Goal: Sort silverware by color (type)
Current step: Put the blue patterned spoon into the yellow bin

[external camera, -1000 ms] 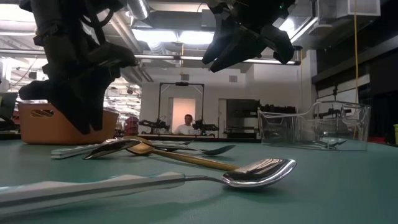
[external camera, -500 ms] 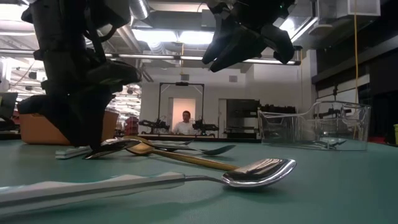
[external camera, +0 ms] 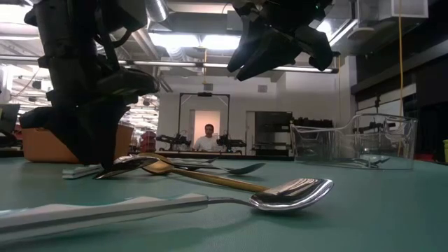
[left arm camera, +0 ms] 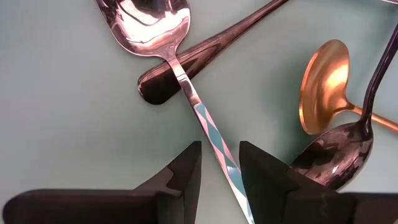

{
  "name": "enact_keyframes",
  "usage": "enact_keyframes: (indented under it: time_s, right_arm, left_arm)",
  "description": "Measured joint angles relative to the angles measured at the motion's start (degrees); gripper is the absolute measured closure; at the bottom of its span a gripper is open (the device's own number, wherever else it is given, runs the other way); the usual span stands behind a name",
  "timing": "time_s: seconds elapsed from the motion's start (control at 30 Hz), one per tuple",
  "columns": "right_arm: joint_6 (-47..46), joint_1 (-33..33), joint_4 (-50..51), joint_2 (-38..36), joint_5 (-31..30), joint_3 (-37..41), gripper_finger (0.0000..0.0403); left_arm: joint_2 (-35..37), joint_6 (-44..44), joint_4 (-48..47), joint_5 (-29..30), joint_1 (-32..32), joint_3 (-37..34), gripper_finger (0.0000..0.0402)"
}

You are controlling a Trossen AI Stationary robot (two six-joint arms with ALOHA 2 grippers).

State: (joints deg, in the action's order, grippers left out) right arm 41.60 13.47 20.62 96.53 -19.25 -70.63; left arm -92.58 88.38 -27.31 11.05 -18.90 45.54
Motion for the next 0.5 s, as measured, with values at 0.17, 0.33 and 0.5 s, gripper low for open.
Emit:
enact_keyframes:
  time_s: [0.17, 0.33, 0.5]
  right_arm:
    - [0.0, 0.0, 0.0, 0.0, 0.0, 0.0, 0.0279]
    - [0.0, 0.0, 0.0, 0.0, 0.0, 0.0, 0.0279]
    - [0.0, 0.0, 0.0, 0.0, 0.2, 0.0, 0.0279]
  left_arm:
    - [0.0, 0.3, -0.4, 0.0, 0.0, 0.0, 0.0299]
    - [0.0, 3.0, -2.9, -0.3, 0.1, 0.1, 0.031]
    - [0.0, 2.9, -4.9, -1.1, 0.1, 0.1, 0.0347]
